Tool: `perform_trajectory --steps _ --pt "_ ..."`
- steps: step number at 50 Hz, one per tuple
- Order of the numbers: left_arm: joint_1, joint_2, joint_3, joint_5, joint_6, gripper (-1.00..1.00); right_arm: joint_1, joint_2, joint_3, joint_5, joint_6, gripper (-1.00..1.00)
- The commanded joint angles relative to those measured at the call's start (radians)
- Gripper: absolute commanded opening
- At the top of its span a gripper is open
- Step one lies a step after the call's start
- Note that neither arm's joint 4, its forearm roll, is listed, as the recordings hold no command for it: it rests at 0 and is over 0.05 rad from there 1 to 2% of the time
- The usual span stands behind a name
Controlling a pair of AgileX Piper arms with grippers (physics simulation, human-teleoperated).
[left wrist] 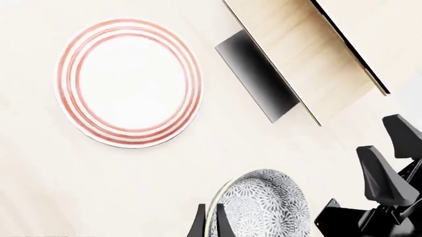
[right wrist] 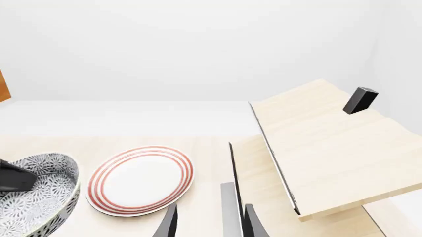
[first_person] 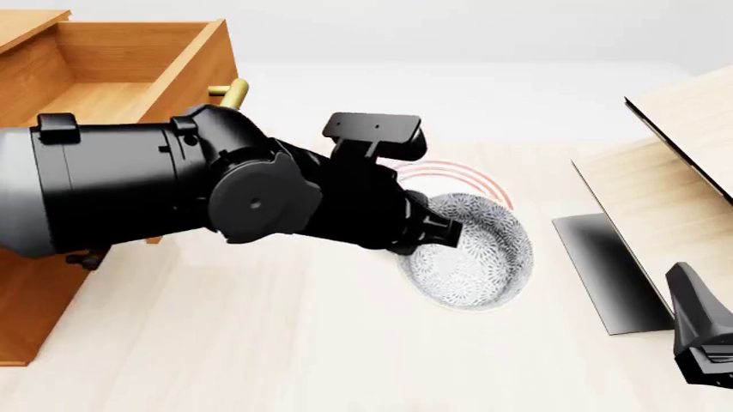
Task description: Open the top drawer of the cabinet and put the bowl in it.
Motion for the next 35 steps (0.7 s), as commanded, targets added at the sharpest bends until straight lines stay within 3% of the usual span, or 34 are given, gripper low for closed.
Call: perform_trajectory --steps 1,35 --pt "0.041 -0.01 -0.101 0.101 0.017 -1.0 0.001 -0.001 0.001 0.0 0.001 1.0" --pt "0.168 0.012 -0.418 0.353 0.112 -1.0 0.001 -0.001 0.001 0.0 0.001 1.0"
